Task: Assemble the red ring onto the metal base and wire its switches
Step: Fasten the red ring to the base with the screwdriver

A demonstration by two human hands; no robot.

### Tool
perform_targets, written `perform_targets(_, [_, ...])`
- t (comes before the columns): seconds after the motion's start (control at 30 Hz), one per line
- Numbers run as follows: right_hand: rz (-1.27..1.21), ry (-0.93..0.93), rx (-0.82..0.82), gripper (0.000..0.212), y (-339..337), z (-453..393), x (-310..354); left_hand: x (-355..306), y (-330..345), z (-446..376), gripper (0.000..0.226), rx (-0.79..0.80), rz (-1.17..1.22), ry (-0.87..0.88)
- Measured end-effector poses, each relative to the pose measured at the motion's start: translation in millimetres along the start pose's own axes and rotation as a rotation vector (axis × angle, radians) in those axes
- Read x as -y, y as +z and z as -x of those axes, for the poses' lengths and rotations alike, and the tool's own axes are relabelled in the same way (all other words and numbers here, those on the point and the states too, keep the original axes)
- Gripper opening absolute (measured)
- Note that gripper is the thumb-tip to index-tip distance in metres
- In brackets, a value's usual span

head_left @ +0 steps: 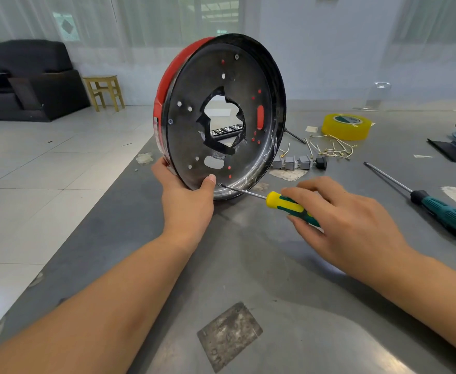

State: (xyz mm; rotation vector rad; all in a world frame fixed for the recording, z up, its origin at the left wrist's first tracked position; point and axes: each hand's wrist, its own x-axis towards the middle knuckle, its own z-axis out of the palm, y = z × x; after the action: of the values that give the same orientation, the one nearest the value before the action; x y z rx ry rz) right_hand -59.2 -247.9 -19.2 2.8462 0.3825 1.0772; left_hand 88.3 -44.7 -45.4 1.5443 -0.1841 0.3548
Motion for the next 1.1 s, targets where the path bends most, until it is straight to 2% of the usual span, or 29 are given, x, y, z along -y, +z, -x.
perform_targets(0.1, [-0.077,-0.004,-0.004,0.030,0,-2,2,-1,0,0,0.063,-0.005,-0.004,-0.022])
perform_targets(0.3, [-0.208,-0.104,0.002,0.045,-3,-2,3,-1,-2,-2,0.062,-0.024,0.049,-0.103])
perform_targets(0.47, [-0.238,-0.255,-0.093,0.028,-3,-2,11,0,0,-3,0.058,-0.023,0.009,-0.106])
perform_targets(0.83, [-0.245,-0.376,-0.081,0.032,1,-1,16,3,-1,-4,0.060,-0.006,-0.041,-0.097])
perform_targets(0.9, [-0.281,-0.339,-0.080,0.029,2,-1,16,3,-1,-4,0.059,-0.002,-0.044,-0.096])
perform_targets(0.97, [-0.329,-0.228,-0.088,0.026,0,-1,18,4,-1,-4,0.059,-0.001,-0.052,-0.091])
perform_targets(1.1, [-0.341,0.053,-0.117,0.038,-7,-3,26,5,-2,-4,0.059,-0.001,-0.055,-0.088])
